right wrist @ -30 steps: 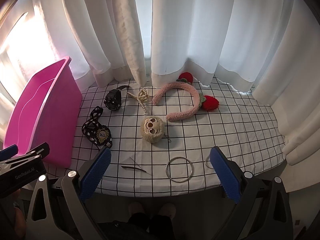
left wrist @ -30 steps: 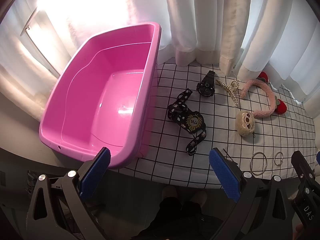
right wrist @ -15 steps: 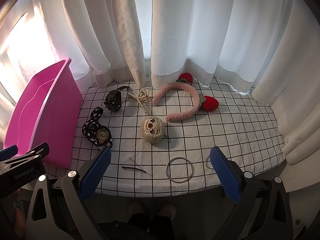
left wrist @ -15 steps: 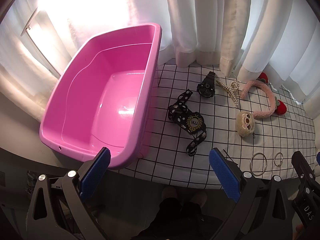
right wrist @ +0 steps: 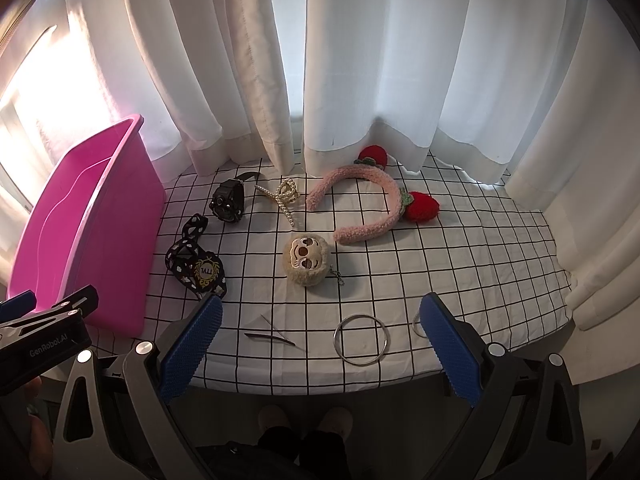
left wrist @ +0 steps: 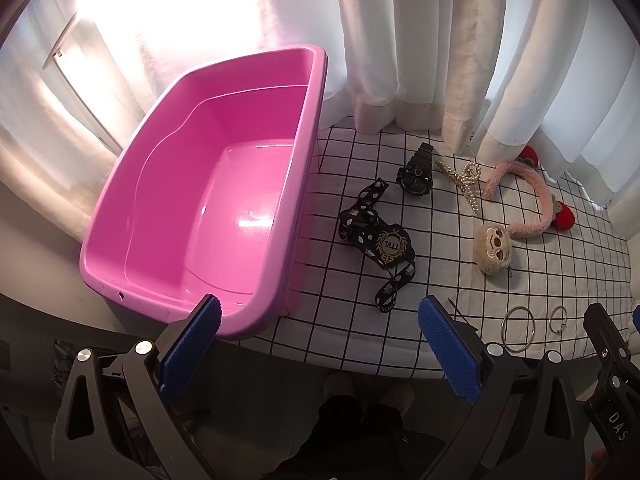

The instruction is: Organize jewelry

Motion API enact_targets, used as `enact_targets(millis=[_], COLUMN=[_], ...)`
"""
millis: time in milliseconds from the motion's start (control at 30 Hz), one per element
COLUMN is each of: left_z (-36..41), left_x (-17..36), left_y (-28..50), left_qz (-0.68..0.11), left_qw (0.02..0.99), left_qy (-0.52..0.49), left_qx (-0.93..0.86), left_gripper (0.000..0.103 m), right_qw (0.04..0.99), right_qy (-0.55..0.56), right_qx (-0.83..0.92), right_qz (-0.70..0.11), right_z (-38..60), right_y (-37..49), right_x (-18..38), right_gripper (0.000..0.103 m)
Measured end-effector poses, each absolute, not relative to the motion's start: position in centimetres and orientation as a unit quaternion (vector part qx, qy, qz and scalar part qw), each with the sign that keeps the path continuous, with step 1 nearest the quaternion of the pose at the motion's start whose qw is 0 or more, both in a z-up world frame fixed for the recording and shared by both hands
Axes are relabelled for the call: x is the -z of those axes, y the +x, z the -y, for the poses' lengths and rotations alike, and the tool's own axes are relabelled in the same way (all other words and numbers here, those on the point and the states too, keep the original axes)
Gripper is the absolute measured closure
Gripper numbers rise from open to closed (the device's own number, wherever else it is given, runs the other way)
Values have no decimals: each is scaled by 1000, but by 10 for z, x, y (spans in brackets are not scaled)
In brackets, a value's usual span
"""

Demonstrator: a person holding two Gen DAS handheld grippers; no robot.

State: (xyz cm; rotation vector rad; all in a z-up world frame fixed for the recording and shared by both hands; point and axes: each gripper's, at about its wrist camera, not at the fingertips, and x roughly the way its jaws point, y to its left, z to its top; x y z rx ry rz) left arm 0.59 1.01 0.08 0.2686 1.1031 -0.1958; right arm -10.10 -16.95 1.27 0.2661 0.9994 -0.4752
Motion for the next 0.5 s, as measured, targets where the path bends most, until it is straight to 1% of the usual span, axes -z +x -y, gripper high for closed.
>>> enact_targets(millis=[500], left_z=[-16], left_x=[-3], left_y=[5], left_qz=[-520], left_qw=[839], left_qy=[128], left_qx=[97], left_gripper=[6], right_qw=[842], right_qy=[123], right_qx=[231], right_qz=[-471], right_z=[168], right_y=[-100], right_x=[-16], right_gripper=[8])
